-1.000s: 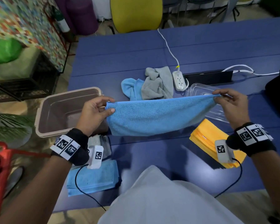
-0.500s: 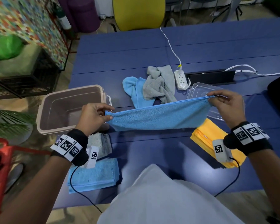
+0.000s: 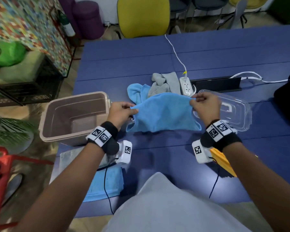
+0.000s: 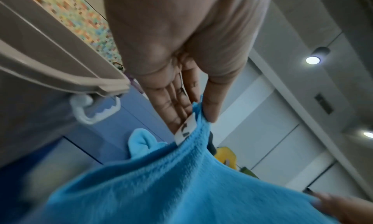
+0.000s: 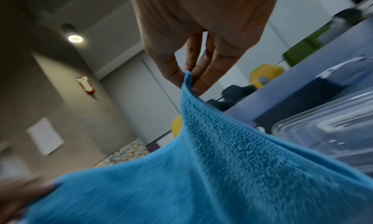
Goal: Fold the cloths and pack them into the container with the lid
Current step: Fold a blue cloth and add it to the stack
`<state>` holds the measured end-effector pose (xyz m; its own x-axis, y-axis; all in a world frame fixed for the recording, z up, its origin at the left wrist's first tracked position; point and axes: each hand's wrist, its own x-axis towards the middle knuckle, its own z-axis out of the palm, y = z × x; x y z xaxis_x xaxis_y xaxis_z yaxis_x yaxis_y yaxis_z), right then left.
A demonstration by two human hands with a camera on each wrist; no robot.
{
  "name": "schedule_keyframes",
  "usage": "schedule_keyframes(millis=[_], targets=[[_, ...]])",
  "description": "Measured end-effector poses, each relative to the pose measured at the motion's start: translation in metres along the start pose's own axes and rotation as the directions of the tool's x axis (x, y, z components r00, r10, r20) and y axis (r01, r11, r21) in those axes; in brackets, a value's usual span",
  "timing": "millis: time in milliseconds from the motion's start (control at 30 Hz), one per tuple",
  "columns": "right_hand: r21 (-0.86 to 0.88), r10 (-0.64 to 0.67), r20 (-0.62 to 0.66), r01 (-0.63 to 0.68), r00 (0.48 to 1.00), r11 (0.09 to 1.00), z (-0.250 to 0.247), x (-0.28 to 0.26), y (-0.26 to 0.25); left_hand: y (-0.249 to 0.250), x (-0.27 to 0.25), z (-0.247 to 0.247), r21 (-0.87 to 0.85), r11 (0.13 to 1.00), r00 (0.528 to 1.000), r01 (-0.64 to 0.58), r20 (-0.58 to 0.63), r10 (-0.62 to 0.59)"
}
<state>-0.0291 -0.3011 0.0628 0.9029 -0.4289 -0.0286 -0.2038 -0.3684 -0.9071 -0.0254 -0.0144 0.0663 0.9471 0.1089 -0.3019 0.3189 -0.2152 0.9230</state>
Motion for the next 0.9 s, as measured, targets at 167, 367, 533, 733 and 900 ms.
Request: schedule_keyframes(millis=[167, 367, 533, 733, 900], targets=[[0.092, -0.105, 0.195, 0.089, 0.975, 0.992, 0.047, -0.048, -0.026, 0.010, -0.014, 0.037, 0.018, 0.981, 0.980, -0.191, -0.044, 0.192], [0.215, -0.070, 0.336, -0.004, 0.939, 0.977, 0.066, -0.069, -0.037, 0.012, -0.033, 0.050, 0.032, 0.952, 0.953, -0.304, 0.000, 0.304], [0.341, -0.037, 0.460, -0.138, 0.887, 0.930, 0.062, -0.075, -0.038, 0.011, -0.043, 0.043, 0.073, 0.943, 0.945, -0.325, 0.072, 0.320], [0.040, -0.430, 0.467, 0.468, 0.773, 0.883, 0.051, -0.071, -0.032, 0.017, -0.049, 0.038, 0.204, 0.874, 0.897, -0.441, 0.062, 0.438], [-0.244, -0.410, 0.613, 0.656, 0.675, 0.715, 0.038, -0.044, -0.013, 0.032, -0.053, 0.020, 0.370, 0.724, 0.813, -0.582, 0.273, 0.514]])
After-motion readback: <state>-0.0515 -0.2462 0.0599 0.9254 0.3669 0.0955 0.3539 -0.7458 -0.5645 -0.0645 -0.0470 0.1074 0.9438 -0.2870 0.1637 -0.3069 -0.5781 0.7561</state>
